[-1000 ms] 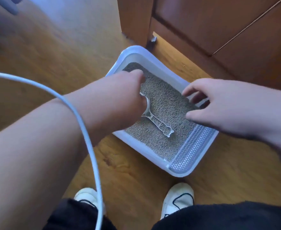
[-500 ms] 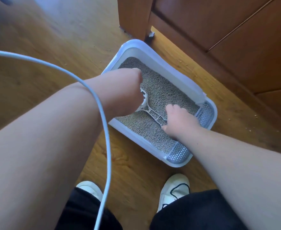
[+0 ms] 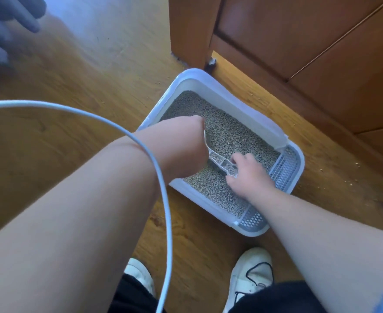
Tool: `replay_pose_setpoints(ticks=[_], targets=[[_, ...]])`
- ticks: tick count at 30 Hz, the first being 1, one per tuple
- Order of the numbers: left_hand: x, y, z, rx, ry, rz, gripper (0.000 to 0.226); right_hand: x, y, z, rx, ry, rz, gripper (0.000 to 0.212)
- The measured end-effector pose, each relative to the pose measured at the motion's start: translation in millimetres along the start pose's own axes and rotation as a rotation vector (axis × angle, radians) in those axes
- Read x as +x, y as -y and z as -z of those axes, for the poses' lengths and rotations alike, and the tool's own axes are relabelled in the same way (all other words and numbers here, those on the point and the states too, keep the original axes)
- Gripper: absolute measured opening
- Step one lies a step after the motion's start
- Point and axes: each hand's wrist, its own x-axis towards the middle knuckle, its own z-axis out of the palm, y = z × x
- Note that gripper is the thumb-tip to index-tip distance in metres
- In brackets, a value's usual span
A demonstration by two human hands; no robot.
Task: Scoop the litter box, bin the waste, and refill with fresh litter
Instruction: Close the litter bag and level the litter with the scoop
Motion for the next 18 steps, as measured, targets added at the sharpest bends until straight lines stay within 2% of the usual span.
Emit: replay_pose_setpoints(ticks=[4,7,11,15,18], targets=[[13.0,6.8,0.2,-0.068,0.019,-0.017,0.039,-19.9,20.0,66.1,0.210,-0.021,-0.006,0.019],[17.6,9.1,-3.8,-0.126,0.009,-0.043,0.056,-41.7,32.2,112.1,0.148,-0.081,0.034,0.021],[19.4,12.4,-10.0,-0.193,-0.034,-0.089,0.068,-65.9,38.8,152.4,0.100,-0.044,0.058,0.025],[15.6,10.9,-19.8,-0.188,-0.036,-0.197,0.072,-76.6,46.1,181.7,0.008,0.032,0.152,0.023],[8.3,2.5,-20.0,-0.244,-0.034,-0.270,0.067,-81.5,44.4,189.8,0.131,0.051,0.211,0.019]])
